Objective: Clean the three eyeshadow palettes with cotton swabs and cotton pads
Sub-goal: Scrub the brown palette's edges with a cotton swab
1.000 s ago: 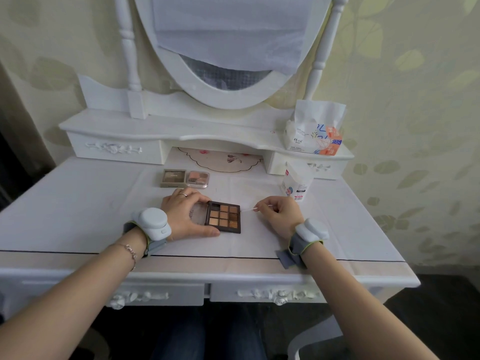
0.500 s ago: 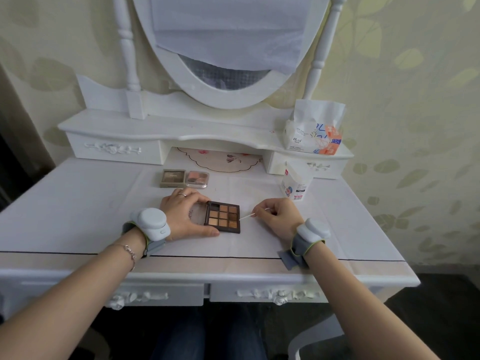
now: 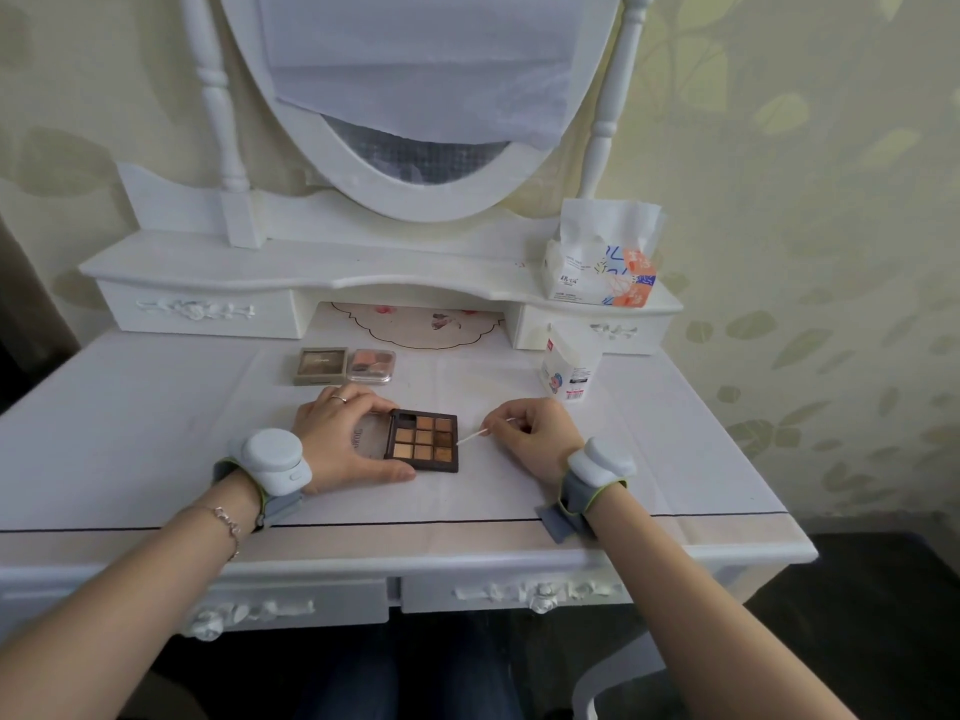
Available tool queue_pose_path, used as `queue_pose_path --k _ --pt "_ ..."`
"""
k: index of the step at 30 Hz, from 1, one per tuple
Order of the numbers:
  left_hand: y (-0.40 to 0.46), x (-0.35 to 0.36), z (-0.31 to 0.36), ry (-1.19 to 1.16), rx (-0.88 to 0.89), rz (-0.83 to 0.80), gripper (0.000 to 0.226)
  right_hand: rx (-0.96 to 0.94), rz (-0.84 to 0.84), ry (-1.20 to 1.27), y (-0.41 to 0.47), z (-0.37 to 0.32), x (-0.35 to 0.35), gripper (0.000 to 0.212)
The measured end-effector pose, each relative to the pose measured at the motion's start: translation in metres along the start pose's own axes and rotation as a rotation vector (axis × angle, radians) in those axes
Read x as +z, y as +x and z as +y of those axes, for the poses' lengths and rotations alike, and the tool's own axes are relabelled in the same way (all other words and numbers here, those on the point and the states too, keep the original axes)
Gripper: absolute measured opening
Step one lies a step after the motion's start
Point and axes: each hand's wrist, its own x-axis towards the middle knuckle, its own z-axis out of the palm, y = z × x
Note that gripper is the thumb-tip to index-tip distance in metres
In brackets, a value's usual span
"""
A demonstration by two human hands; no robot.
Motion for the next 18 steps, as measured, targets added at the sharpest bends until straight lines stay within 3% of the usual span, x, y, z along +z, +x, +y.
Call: queue_pose_path --k 7,18 --pt "0.0002 0.0007 0.0001 0.013 -0.005 0.006 0.119 0.002 0.074 -0.025 0.0028 0.0003 0.0034 0.019" --pt "-0.0002 0.002 -0.0012 0.033 0.014 0.026 0.118 -0.021 -0.032 -0.025 0.0004 -0.001 -0.002 0.022"
